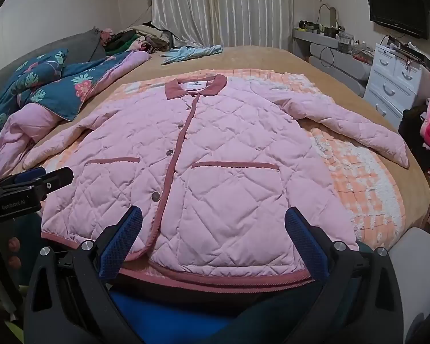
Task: Fold large clothes
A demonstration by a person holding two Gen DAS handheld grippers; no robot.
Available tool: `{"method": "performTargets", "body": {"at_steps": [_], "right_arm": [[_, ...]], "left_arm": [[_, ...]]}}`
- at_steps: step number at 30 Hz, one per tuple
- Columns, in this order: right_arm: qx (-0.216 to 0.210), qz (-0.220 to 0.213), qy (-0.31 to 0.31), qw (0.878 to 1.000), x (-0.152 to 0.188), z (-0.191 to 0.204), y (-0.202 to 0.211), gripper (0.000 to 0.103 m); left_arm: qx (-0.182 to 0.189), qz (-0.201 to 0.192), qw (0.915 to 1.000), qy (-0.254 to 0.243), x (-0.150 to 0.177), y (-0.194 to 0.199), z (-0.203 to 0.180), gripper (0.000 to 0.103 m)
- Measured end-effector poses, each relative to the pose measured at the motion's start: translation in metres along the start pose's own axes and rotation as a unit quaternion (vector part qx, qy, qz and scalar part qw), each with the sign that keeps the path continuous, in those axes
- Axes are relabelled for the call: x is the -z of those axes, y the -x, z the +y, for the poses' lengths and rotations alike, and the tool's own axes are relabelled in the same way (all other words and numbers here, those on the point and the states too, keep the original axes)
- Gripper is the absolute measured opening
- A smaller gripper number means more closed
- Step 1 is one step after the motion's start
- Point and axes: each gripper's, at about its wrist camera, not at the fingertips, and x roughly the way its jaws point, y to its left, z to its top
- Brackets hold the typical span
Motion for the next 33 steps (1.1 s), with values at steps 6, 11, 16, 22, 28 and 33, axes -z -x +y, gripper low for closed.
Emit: {"method": "performTargets", "body": {"at_steps": [6,11,16,22,28,33], "right_arm": [[-0.005,0.003,-0.002,1.0,0.0004,0.0011,-0.0006,0.099],[-0.004,0.001,0.0,1.0,0.0,0.003,0.0009,0.099],[-0.008,-0.001,0.001,1.0,-0.0005,0.0012,0.0014,0.099],[-0.007,-0.003,0.006,1.0,-0.0017,0.0074,0.0049,0.099],[-0.008,-0.001,0.007,1.0,-0.002,0.0069,0.0046,0.099],[-0.009,-0.001,0.007,1.0,-0.0018,0.0064,0.0044,0.099]], "left_arm": [[-0.003,0.0,1.0,0.0,-0.0003,0.0001,0.0006,0.095],[0.0,0.0,1.0,0.0,0.0,0.0,0.0,0.095],[0.001,-0.001,1.0,-0.001,-0.0001,0.0,-0.0002,0.095],[0.002,-0.002,1.0,-0.002,-0.0013,0.0023,0.0008,0.095],[0.001,-0.003,1.0,-0.003,-0.0025,0.0009,-0.0015,0.095],[0.002,-0.004,1.0,-0.003,-0.002,0.0011,-0.0012,0.095]]}}
